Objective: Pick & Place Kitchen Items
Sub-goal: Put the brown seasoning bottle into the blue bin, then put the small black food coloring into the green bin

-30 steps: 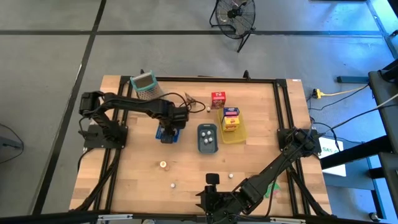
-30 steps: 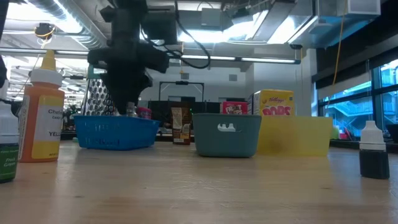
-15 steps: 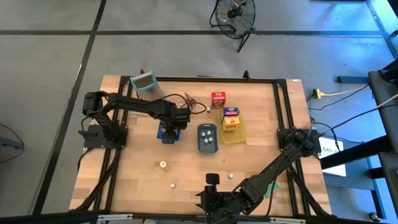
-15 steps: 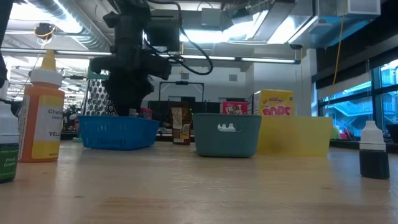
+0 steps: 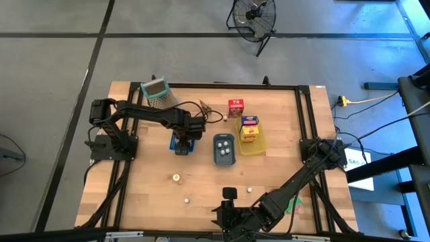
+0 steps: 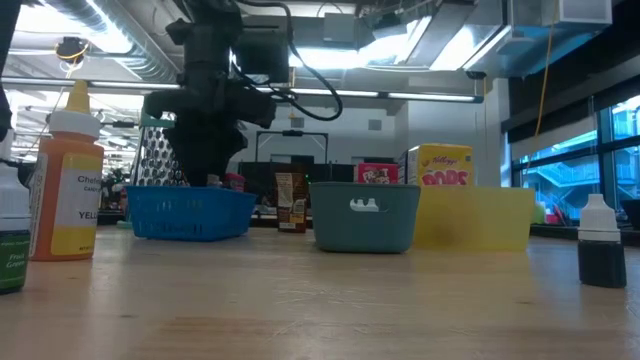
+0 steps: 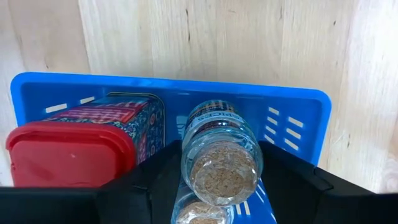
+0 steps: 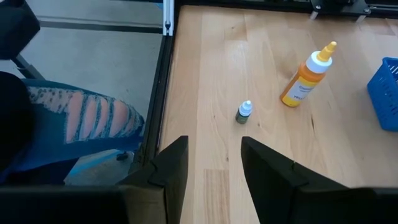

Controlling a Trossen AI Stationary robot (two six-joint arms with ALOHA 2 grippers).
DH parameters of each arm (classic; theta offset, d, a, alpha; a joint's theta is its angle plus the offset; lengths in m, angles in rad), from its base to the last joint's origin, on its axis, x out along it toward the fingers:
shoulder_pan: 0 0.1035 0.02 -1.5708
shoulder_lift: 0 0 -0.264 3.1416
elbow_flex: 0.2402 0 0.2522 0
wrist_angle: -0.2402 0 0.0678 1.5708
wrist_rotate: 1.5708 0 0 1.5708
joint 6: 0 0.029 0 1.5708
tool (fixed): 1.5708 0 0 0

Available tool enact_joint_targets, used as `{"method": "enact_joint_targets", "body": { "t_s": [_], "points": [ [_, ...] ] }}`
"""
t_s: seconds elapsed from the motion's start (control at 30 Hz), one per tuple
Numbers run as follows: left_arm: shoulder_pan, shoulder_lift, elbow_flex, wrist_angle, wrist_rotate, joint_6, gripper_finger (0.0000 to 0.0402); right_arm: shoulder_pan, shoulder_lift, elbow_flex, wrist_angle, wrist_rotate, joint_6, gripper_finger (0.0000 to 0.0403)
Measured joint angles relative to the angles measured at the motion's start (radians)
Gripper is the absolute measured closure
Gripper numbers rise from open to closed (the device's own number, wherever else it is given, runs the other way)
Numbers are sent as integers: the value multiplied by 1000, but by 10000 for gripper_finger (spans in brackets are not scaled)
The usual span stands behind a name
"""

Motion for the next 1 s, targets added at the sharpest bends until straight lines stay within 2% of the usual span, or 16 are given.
{"method": "enact_joint_targets", "body": {
  "t_s": [0.3, 0.7, 1.0],
  "points": [
    [0, 0, 0, 0, -2, 1, 196, 0, 0, -26, 5, 0, 18, 251],
    [0, 0, 0, 0, -1, -6, 143, 0, 0, -26, 6, 0, 18, 251],
    [-6, -1, 25, -43, -11, -19, 134, 0, 0, -26, 6, 0, 18, 251]
  ]
}}
